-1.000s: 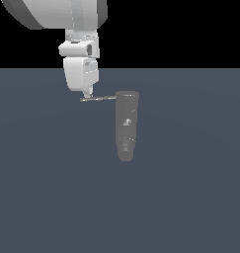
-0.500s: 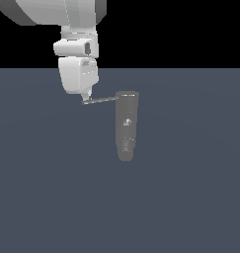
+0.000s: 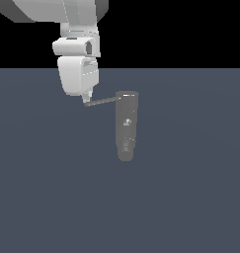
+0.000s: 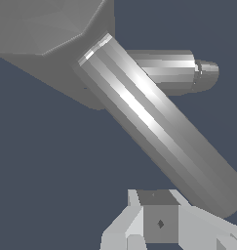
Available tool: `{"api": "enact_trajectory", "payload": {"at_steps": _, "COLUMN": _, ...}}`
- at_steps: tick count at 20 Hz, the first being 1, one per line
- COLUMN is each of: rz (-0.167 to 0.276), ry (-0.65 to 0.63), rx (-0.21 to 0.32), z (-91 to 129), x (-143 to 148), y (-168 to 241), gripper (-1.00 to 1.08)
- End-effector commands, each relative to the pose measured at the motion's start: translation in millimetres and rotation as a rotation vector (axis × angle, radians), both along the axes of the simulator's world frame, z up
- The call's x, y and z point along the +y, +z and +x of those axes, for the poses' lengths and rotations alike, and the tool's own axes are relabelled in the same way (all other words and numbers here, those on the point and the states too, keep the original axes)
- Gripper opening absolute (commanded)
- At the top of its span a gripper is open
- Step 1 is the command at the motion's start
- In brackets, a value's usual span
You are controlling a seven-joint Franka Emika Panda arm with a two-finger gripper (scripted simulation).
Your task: Turn on the faucet by rotating a designated handle.
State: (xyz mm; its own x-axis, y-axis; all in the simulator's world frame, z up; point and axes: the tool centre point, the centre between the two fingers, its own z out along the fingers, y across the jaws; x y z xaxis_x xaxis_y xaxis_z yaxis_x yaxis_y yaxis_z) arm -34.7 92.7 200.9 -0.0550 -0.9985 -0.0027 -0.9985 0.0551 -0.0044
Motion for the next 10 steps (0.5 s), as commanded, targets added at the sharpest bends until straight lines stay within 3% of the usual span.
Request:
{"api": "enact_trajectory", "payload": {"at_steps": 1, "rz": -0.002, "ry": -0.006, "rx": 0.003, "z": -6.8, "x": -9.4, "y": -0.2, "gripper": -1.00}}
{"api": "enact_trajectory", "payload": {"at_steps": 10, "rz": -0.002, "ry": -0.005, "rx": 0.003, "z": -29.3, "x": -28.3, "y": -0.1, "gripper": -1.00}}
